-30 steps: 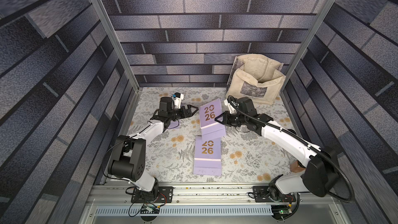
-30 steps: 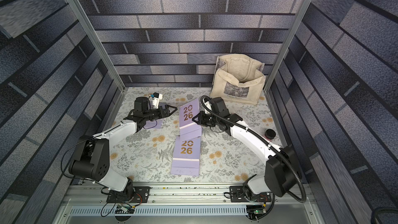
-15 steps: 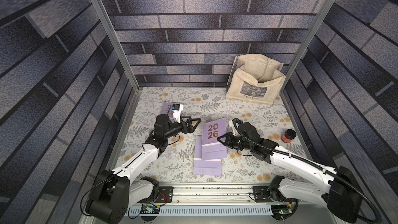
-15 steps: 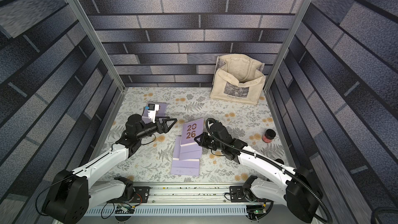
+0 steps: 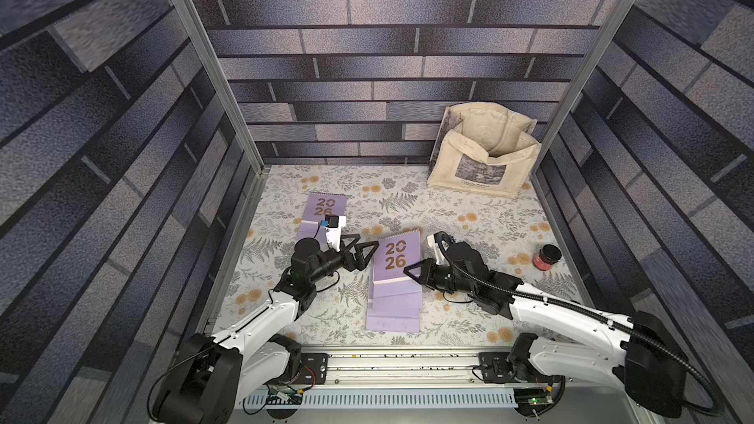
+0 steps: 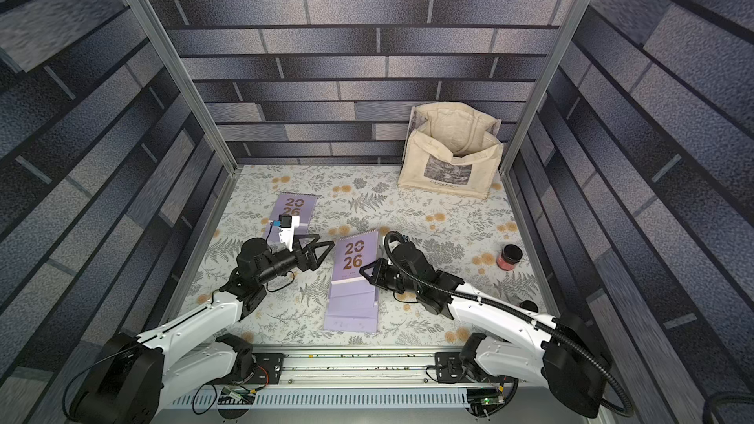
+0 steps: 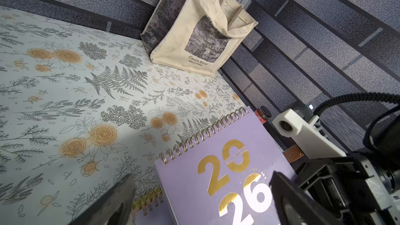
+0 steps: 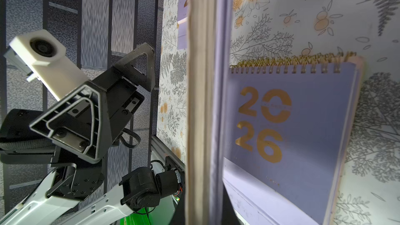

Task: Stack the calendars
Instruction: Place the calendar at the calendar.

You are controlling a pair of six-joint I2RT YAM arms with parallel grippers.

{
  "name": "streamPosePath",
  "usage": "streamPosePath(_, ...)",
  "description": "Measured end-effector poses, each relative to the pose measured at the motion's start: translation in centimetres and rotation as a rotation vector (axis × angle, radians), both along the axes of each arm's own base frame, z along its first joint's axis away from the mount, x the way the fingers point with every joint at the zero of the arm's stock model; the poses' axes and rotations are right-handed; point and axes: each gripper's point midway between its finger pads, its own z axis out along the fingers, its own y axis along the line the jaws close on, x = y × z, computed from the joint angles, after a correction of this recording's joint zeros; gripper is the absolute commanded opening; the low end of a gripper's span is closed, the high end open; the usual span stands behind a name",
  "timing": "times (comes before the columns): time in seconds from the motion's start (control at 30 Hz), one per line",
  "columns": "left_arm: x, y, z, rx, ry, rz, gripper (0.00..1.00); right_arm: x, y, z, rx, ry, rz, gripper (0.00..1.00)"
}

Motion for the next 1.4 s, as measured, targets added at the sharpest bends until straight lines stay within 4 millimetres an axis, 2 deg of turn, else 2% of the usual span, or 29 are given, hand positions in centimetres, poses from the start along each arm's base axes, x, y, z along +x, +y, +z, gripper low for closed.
streamPosePath(0.27,-0.4,-0.4,-0.4,0.018,0.002,-0.019,1.00,-1.0,-0.2,-2.1,-0.030,0.027,0.006,0.00)
streamPosePath(0.7,0.1,-0.9,-0.8,0.088,0.058,-0.037,1.00,-1.3,1.0,-3.4,-0.022,0.030,0.039,0.00)
streamPosePath(0.83,0.2,-1.0,-1.8,0.109,0.097,-0.042,1.00,-1.4,1.0,-4.0,-0.027,0.036,0.042,0.00)
streamPosePath(0.97,0.0,-1.1,-2.7,0.122,0.129,-0.048,1.00,-1.5,1.0,-4.2,-0.021,0.035,0.041,0.00)
streamPosePath(1.4,0.0,-1.1,-2.9,0.126,0.136,-0.051,1.00,-1.6,1.1,-4.4,-0.003,0.035,0.015,0.00)
